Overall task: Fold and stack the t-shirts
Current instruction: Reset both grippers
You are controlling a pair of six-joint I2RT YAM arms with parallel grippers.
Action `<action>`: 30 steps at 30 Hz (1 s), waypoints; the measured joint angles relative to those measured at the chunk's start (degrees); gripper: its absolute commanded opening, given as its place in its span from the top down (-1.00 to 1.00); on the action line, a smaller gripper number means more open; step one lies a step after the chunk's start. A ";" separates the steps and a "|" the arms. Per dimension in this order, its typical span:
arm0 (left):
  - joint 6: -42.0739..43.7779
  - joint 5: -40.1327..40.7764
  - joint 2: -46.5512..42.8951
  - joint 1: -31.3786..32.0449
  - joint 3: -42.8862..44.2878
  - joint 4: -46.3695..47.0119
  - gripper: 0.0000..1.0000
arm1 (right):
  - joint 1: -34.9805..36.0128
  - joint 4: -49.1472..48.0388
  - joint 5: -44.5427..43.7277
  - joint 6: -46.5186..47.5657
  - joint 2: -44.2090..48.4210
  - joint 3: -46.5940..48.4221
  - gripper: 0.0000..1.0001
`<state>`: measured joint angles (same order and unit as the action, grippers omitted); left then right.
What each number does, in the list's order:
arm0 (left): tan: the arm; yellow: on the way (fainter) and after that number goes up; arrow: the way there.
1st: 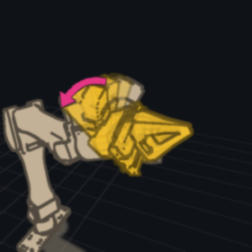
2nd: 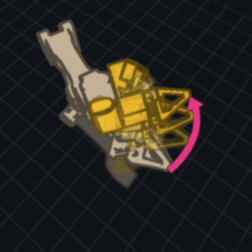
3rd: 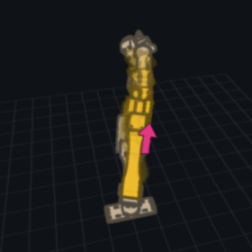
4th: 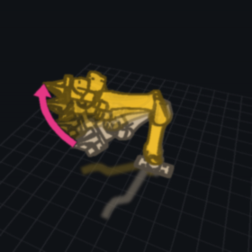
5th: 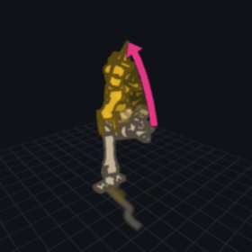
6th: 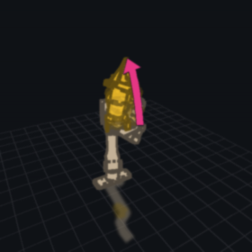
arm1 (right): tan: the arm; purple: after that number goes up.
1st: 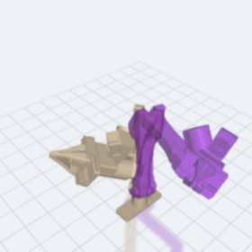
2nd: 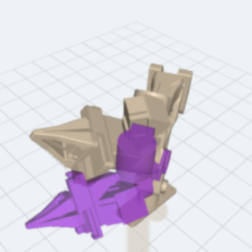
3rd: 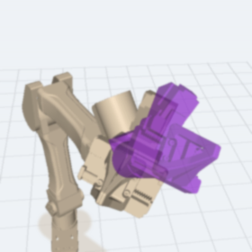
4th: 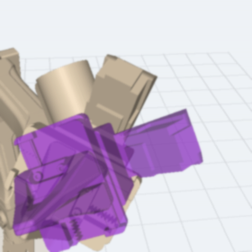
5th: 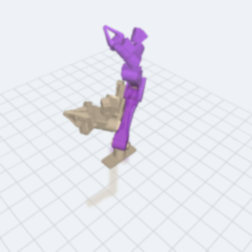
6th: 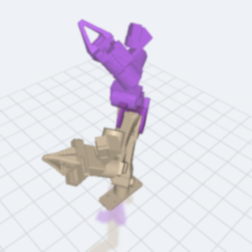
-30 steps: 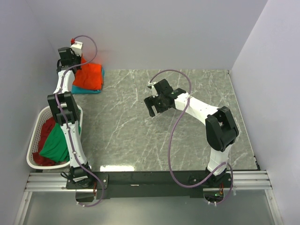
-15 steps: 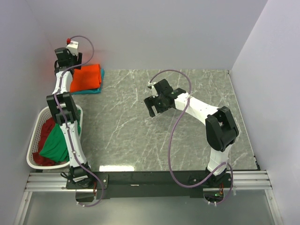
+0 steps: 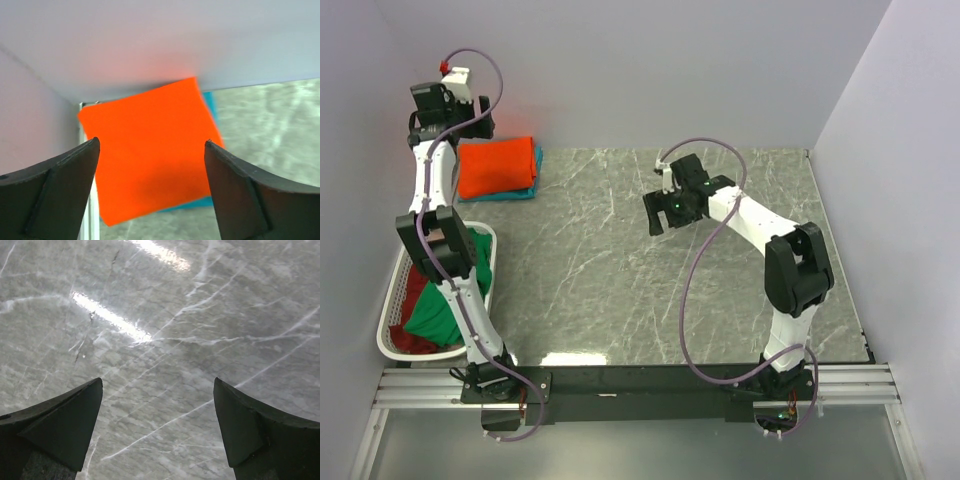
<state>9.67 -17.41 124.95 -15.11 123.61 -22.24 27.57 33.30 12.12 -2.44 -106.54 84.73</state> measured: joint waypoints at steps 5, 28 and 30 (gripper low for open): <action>-1.70 -3.28 -0.98 1.36 0.85 -7.10 -0.84 | -1.79 -0.87 1.57 -0.13 0.00 -1.14 -0.96; -0.94 -6.75 -27.34 27.32 -49.68 -14.69 -0.99 | -21.46 0.90 4.09 6.64 15.91 -14.84 -0.96; -1.86 -5.68 -30.47 27.04 -52.83 -13.18 -0.99 | -23.15 2.56 4.26 8.96 18.38 -16.44 -0.96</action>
<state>7.81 -23.09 94.48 11.92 70.78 -35.42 4.43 35.86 16.38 6.52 -88.16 68.29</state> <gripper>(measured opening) 0.995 0.983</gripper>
